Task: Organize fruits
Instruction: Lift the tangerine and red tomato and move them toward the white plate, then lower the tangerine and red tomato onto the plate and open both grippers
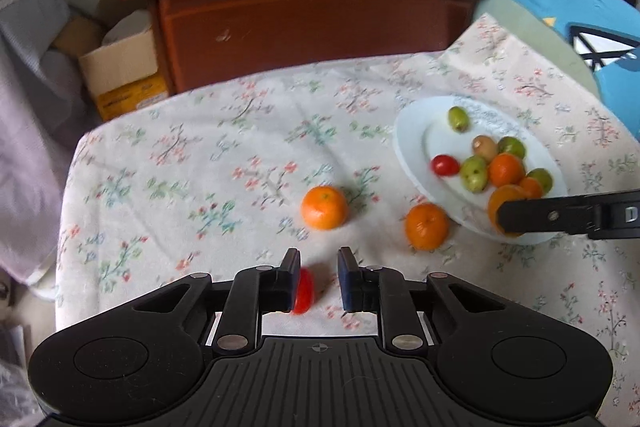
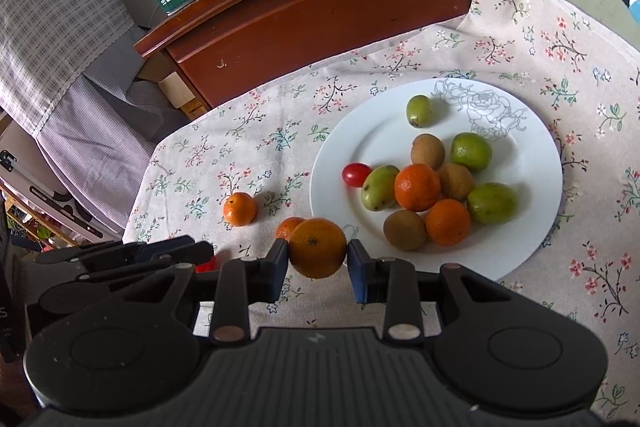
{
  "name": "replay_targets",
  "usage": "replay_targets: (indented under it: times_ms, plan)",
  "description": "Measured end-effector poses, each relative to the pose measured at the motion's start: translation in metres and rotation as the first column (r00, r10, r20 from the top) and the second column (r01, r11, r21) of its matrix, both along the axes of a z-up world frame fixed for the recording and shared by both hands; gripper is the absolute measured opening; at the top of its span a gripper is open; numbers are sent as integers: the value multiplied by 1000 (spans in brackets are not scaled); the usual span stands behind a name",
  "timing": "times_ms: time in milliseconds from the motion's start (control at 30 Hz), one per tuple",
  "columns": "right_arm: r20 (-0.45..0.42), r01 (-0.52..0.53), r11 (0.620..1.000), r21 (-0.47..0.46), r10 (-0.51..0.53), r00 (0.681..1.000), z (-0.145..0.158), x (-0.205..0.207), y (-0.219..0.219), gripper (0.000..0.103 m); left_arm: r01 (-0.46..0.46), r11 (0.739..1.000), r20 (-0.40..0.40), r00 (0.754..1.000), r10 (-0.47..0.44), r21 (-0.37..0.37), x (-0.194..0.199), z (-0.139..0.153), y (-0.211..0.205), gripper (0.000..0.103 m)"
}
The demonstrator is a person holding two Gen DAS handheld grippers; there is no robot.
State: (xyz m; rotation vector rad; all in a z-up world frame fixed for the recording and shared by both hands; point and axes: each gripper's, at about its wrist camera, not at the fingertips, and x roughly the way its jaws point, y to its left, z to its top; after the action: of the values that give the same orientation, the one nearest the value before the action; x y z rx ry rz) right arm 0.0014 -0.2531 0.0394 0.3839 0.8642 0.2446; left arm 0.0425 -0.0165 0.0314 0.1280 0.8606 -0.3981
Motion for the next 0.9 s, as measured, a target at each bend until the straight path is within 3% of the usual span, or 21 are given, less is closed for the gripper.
replay_targets:
  times_ms: [167,333,400,433,467,633,900]
  plan:
    - [0,-6,1000,-2,6,1000,-1,1,2,33,-10,999,-3,1000,11,35,-1,-7,4,29]
    - [-2,-14,1000,-4,14,1000,-2,1,3,33,-22,998,-25,999,24,57,4,-19,6,30]
    - [-6,-11,1000,-2,11,1000,-3,2,2,33,-21,998,-25,999,22,63,3,-21,6,25]
    - [-9,-9,1000,0,9,1000,-3,3,2,33,-19,998,-19,1000,20,64,3,-21,6,17]
    - [-10,-9,1000,1,9,1000,-4,3,2,33,-17,998,-15,1000,18,64,3,-20,6,17]
    - [-11,-5,1000,3,5,1000,-4,4,1,33,-13,999,23,1000,12,37,0,-11,0,17]
    - [20,57,997,49,-59,998,8,10,-19,32,12,994,63,998,-5,-108,4,22,-20,17]
